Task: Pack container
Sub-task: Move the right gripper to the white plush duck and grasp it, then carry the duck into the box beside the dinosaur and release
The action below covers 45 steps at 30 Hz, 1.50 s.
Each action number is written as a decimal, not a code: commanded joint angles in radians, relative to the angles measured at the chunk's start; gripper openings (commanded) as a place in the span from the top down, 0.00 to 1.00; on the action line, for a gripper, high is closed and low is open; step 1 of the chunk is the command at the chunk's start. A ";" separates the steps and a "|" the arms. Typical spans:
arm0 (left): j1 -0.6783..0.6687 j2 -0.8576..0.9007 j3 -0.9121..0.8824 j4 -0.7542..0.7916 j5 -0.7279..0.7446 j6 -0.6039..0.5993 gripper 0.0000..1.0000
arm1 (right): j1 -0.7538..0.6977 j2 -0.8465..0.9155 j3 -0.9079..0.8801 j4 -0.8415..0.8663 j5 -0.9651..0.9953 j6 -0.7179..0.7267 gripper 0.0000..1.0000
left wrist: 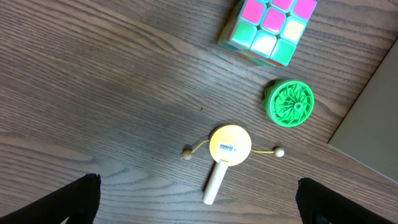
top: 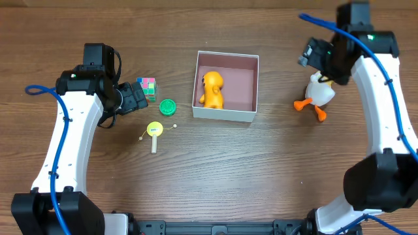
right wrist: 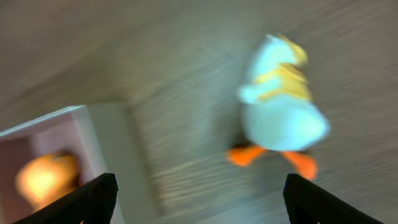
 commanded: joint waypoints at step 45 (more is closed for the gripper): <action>0.005 0.005 0.024 0.002 0.000 0.023 0.00 | 0.539 -0.126 -0.285 0.354 0.076 0.105 0.87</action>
